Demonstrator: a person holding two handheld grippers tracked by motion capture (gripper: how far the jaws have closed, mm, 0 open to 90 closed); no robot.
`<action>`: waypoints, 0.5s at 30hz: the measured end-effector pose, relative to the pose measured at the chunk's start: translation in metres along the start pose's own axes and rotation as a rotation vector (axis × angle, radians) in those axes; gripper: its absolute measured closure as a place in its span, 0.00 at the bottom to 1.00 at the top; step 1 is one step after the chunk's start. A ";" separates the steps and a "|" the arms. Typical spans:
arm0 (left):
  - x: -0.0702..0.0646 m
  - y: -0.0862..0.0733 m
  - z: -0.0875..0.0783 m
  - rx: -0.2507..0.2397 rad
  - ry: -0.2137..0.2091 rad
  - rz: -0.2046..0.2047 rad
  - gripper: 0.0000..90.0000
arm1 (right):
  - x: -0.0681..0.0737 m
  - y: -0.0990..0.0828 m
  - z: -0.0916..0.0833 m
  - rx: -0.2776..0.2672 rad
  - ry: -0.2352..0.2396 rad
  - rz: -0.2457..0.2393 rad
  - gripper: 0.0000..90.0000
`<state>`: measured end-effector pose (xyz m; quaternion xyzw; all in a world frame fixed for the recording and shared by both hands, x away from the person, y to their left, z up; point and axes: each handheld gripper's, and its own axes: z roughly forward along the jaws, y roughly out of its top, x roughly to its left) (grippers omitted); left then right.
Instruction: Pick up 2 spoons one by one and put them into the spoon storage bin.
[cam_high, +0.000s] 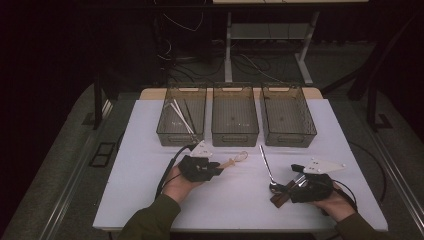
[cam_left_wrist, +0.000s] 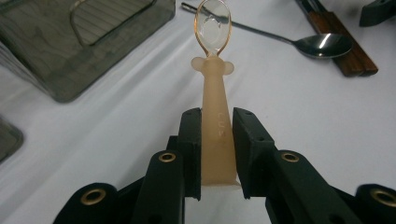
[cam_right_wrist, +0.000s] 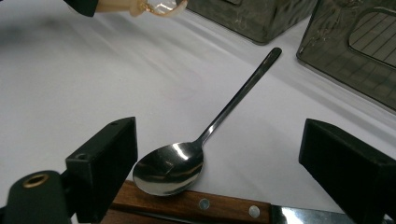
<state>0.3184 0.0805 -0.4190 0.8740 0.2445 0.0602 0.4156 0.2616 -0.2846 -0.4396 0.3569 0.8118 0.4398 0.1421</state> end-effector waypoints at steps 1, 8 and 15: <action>0.001 0.001 -0.001 -0.002 0.003 0.006 0.81 | 0.000 0.000 0.000 0.001 0.000 0.000 0.13; 0.006 0.013 -0.003 -0.034 -0.006 0.012 0.81 | -0.001 0.000 0.000 0.003 -0.004 0.004 0.13; 0.012 0.034 -0.003 -0.064 -0.009 0.025 0.81 | -0.001 0.000 0.000 0.002 -0.003 0.004 0.13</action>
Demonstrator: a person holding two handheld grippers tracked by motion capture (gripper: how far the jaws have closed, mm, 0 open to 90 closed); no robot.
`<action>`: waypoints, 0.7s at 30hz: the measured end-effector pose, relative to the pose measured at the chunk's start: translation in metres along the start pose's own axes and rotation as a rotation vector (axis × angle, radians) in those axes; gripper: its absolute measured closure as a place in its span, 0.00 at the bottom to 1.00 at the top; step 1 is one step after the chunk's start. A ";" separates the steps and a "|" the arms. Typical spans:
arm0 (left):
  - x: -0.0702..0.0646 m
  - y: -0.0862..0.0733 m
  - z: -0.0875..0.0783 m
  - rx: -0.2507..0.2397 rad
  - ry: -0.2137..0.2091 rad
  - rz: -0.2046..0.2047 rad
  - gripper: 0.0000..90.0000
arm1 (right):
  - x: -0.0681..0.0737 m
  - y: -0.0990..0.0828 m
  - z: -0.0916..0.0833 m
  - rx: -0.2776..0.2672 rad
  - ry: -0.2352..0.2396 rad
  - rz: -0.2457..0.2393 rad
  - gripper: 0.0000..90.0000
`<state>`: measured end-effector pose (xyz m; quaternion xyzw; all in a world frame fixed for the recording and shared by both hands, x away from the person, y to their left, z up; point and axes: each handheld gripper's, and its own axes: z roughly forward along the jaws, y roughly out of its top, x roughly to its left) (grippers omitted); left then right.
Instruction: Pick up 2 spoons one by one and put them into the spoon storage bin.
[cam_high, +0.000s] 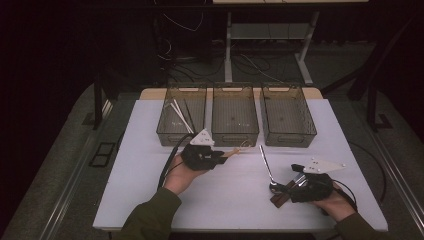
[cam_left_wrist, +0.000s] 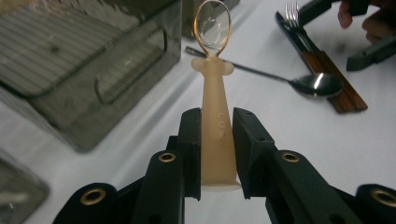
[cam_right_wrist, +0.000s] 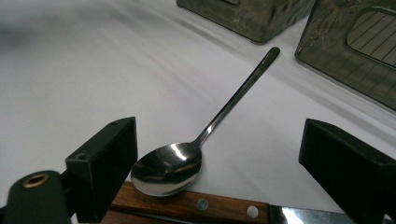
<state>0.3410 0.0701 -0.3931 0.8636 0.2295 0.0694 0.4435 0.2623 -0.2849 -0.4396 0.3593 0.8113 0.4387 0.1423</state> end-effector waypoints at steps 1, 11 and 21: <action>0.002 0.004 0.000 -0.002 0.003 0.003 0.81 | 0.000 0.000 0.000 0.001 0.001 0.000 0.13; 0.026 0.040 0.011 -0.026 0.037 0.002 0.81 | -0.001 0.000 -0.001 -0.005 -0.003 0.007 0.13; 0.057 0.060 0.028 0.008 0.124 -0.037 0.81 | 0.000 0.000 -0.001 -0.008 0.000 0.006 0.13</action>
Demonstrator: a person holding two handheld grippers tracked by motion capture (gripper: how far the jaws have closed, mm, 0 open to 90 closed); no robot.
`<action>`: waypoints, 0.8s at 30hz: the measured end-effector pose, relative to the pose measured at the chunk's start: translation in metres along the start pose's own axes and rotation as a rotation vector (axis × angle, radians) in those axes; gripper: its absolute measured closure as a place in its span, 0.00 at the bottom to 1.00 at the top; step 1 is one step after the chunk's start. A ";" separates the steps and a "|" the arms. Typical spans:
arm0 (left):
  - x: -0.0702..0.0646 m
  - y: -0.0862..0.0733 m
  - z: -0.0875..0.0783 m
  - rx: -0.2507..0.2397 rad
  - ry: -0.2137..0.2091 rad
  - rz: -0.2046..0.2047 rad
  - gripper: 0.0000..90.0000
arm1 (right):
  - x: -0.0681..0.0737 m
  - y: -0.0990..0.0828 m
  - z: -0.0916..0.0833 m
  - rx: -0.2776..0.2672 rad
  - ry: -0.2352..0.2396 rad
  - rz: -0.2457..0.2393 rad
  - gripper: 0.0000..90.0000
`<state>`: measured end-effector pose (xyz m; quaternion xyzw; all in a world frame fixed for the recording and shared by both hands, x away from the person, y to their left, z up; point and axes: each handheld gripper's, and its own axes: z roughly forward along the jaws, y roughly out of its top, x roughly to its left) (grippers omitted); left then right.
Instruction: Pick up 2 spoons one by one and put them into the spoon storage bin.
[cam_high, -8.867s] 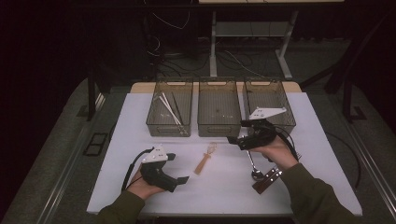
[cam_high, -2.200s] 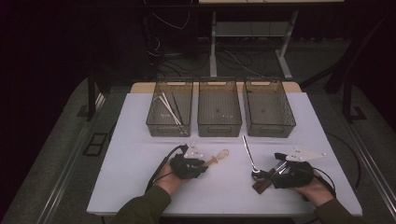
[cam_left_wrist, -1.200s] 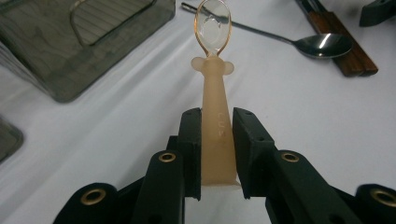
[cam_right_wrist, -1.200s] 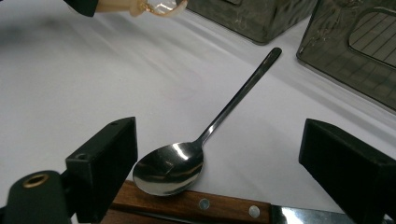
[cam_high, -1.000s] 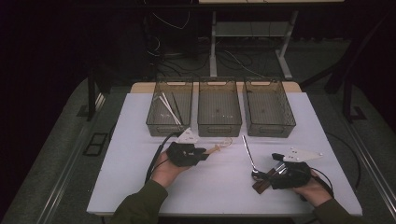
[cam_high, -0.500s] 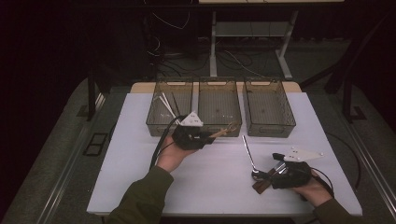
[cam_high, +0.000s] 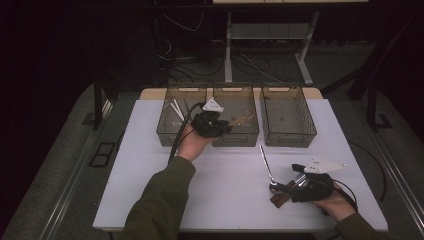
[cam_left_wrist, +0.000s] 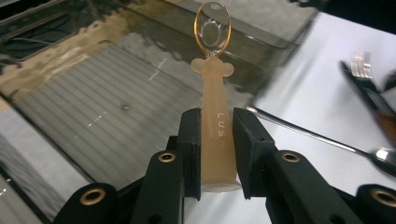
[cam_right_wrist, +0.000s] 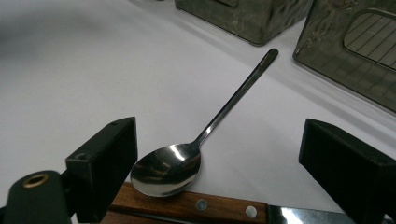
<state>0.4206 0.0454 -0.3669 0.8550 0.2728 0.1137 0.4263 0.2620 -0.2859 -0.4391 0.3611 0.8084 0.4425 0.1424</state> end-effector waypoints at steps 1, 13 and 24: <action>0.003 0.001 0.003 0.005 0.005 -0.008 0.81 | 0.000 0.000 0.000 -0.001 -0.001 0.000 0.13; 0.018 0.012 0.032 0.120 0.059 -0.066 0.81 | 0.000 0.000 -0.001 -0.002 0.003 -0.001 0.13; 0.015 0.013 0.049 0.195 0.059 -0.087 0.80 | 0.000 0.000 -0.001 -0.004 0.004 -0.006 0.13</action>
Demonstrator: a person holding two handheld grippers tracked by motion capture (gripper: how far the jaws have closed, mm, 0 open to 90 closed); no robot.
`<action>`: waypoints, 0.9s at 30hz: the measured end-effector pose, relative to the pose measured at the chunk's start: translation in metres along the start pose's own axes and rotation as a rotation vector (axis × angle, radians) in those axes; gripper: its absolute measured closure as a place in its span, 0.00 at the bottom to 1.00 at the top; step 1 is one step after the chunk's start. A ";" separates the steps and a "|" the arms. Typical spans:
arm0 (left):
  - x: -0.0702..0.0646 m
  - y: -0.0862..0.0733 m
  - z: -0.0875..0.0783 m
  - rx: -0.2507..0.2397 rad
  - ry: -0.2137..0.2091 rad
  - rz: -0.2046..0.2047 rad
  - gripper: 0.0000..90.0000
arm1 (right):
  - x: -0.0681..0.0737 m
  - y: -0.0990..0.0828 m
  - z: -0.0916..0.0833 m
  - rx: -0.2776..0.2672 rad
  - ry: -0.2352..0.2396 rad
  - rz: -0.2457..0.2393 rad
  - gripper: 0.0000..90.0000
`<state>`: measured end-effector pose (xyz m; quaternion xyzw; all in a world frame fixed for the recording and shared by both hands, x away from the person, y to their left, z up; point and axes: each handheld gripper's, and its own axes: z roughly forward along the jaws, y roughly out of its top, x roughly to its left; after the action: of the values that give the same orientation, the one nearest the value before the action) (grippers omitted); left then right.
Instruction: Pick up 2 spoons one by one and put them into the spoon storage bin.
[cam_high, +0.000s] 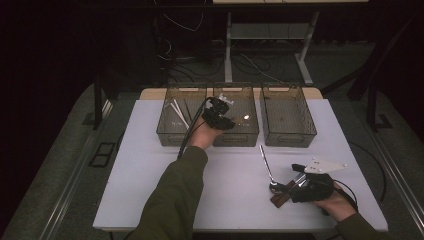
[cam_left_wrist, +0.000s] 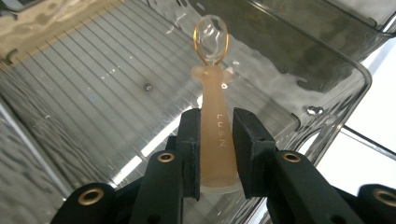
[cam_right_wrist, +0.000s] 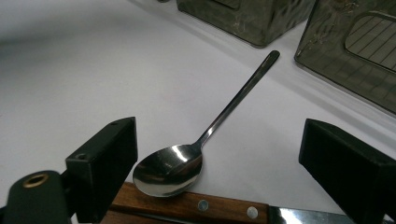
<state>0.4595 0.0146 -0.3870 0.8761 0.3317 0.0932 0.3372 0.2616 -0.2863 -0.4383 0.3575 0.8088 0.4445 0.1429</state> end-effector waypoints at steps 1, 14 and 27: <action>-0.001 0.000 0.001 -0.009 0.008 -0.007 0.79 | 0.000 0.000 0.000 0.000 0.000 0.001 0.13; -0.003 -0.003 -0.017 -0.119 -0.010 -0.003 0.62 | 0.000 0.000 0.000 0.001 -0.002 0.001 0.13; -0.007 -0.030 -0.050 -0.209 -0.066 0.026 0.47 | -0.001 0.000 0.001 0.005 -0.008 0.007 0.13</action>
<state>0.4191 0.0531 -0.3682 0.8430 0.2974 0.1029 0.4363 0.2624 -0.2866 -0.4392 0.3624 0.8081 0.4416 0.1437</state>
